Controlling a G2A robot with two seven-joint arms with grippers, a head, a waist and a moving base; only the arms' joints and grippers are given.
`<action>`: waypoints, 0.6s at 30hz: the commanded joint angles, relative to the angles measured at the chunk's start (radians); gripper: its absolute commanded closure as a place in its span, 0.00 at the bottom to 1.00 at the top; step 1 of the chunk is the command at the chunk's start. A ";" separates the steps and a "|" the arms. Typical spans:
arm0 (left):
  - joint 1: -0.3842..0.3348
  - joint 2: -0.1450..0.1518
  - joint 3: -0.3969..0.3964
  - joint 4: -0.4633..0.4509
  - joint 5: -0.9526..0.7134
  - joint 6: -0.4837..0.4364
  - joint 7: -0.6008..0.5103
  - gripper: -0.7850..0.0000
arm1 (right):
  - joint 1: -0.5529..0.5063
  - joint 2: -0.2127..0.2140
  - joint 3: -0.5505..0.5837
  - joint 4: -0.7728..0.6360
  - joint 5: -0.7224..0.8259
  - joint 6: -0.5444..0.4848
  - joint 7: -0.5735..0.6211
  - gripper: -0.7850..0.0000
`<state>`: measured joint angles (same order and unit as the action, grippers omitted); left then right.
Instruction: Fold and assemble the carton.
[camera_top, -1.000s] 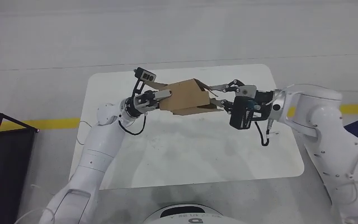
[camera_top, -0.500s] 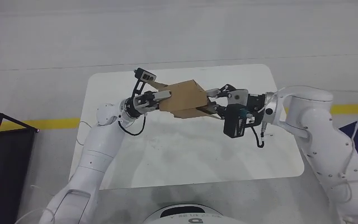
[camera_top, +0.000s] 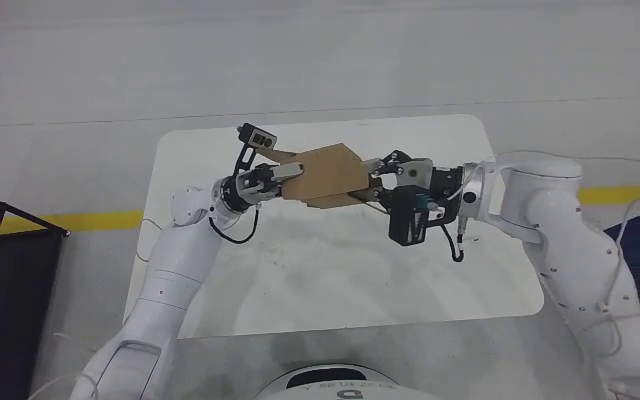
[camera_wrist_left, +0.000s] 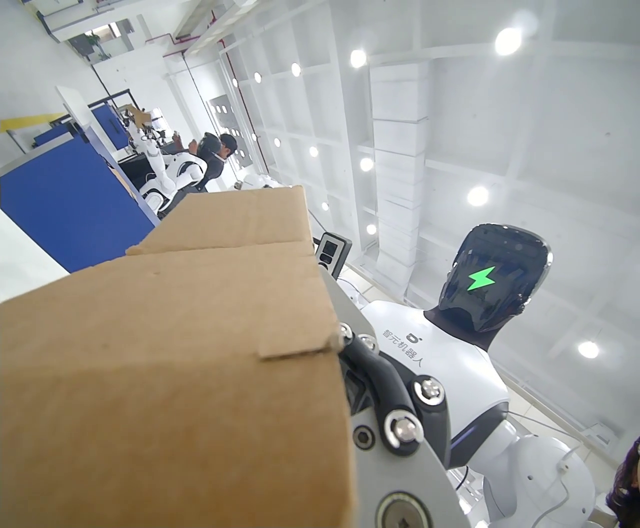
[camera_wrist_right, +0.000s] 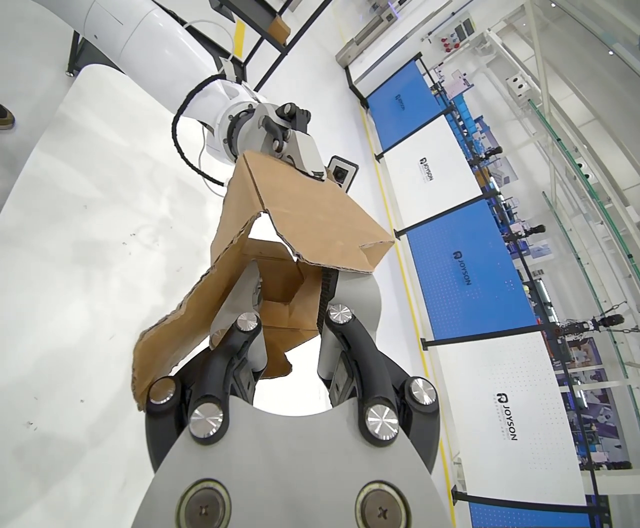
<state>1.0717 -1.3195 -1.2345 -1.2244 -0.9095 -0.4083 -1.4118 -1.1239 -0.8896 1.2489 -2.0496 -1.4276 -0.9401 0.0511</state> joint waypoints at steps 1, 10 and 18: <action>0.001 0.000 0.000 0.002 -0.002 0.001 -0.001 1.00 | 0.000 0.000 0.007 0.003 0.006 0.006 0.005 0.63; 0.011 -0.001 -0.018 0.016 -0.043 0.005 -0.005 1.00 | -0.049 0.013 0.144 0.016 0.067 0.044 0.000 0.67; 0.023 -0.002 -0.032 0.016 -0.079 0.012 -0.012 1.00 | -0.105 0.020 0.193 0.036 0.069 0.034 0.021 0.65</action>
<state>1.0945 -1.3214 -1.2649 -1.2078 -0.9851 -0.3963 -1.4238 -1.2285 -0.8697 1.4460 -2.0180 -1.3616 -0.8974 0.0738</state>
